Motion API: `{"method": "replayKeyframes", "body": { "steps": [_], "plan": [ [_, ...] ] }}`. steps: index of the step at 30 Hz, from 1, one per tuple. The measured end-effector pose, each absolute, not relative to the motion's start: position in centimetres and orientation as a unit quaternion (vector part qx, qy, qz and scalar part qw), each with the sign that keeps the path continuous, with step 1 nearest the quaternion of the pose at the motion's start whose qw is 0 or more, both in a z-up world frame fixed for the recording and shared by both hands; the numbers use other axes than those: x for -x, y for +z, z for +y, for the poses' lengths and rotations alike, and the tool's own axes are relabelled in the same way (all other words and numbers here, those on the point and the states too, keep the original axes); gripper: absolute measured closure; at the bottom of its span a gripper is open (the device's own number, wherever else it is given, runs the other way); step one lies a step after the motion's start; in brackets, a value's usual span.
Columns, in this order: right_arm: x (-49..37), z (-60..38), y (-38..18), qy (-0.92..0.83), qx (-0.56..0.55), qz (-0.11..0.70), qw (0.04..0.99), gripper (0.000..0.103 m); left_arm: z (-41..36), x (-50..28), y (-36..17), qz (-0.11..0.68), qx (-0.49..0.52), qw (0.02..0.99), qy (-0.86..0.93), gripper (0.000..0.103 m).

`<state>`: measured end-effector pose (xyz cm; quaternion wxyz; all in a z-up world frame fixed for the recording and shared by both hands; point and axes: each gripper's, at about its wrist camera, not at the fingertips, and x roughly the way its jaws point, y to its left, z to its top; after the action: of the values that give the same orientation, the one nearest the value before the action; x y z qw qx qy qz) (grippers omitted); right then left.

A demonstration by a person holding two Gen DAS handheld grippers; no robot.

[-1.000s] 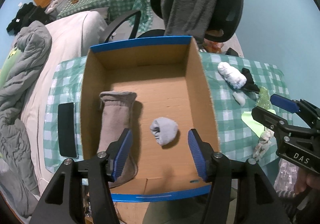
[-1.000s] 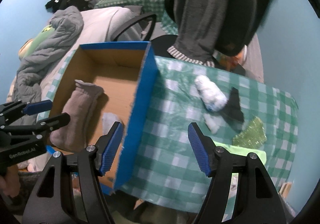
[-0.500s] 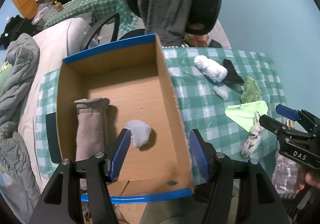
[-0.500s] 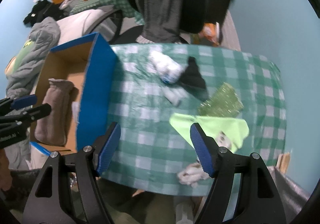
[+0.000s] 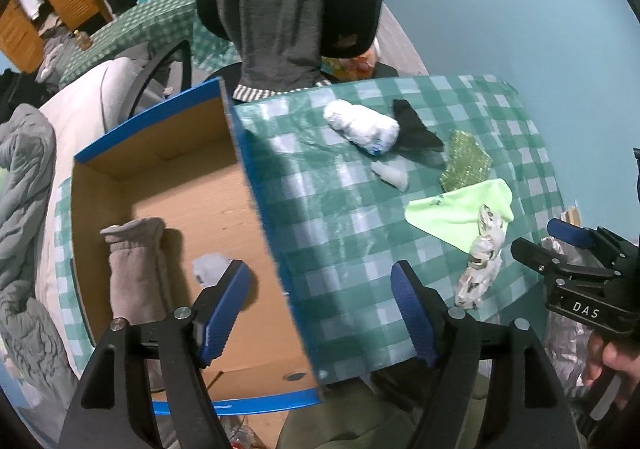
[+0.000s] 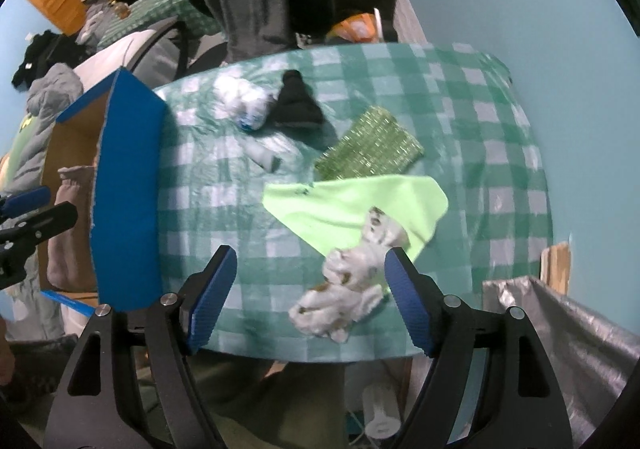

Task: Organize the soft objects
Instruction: 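Move both tools back over the table toward the white plastic bags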

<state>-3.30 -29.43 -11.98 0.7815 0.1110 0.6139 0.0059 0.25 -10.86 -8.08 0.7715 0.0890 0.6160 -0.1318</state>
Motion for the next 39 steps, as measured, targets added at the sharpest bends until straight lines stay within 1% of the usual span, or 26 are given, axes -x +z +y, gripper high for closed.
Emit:
{"method": "replayKeyframes", "body": {
  "steps": [9, 20, 31, 39],
  "plan": [
    [4.4, -30.9, -14.9, -0.004, -0.150, 0.637, 0.756, 0.025, -14.0, -0.3, -10.1, 0.633, -0.106, 0.752, -0.149, 0.028],
    [4.3, -31.9, -19.5, -0.021, -0.187, 0.665, 0.722, 0.025, -14.9, -0.6, -13.5, 0.650, -0.129, 0.737, -0.136, 0.027],
    [4.0, -31.2, -21.6, -0.030, -0.165, 0.680, 0.714, 0.025, -14.0, -0.1, -16.0, 0.666, -0.141, 0.722, -0.126, 0.027],
    [3.9, -30.8, -22.5, -0.031, -0.147, 0.690, 0.708, 0.025, -13.6, 0.2, -16.5, 0.666, -0.151, 0.719, -0.130, 0.027]
  ]
}}
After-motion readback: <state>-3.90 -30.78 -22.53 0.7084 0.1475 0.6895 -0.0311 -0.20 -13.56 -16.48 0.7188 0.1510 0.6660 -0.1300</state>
